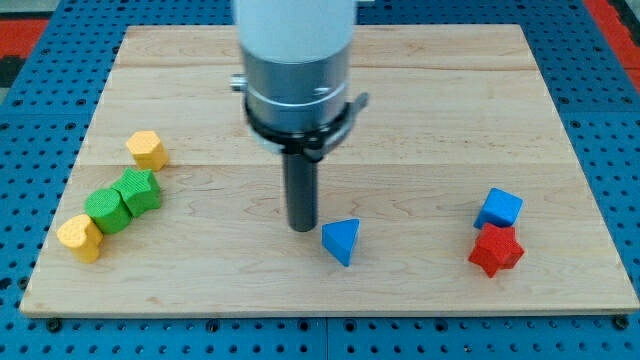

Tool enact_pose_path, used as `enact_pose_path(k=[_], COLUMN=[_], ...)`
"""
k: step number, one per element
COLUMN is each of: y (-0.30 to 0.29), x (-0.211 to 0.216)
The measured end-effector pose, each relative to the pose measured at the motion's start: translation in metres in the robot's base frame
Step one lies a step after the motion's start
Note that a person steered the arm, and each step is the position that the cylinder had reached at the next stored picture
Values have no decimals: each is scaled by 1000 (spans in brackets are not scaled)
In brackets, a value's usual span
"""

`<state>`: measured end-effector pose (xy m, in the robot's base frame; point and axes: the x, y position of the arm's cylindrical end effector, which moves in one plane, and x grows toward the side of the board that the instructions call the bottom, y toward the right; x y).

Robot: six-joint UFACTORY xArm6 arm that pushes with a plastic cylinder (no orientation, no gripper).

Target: Move the red circle towards blue cube

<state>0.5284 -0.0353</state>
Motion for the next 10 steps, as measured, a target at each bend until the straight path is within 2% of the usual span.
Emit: enact_pose_path(k=[2, 3, 4, 5, 6, 7, 8, 9, 10], y=[100, 121, 103, -3, -48, -60, -59, 28, 12], x=[32, 38, 30, -8, -93, -175, -196, -210, -218])
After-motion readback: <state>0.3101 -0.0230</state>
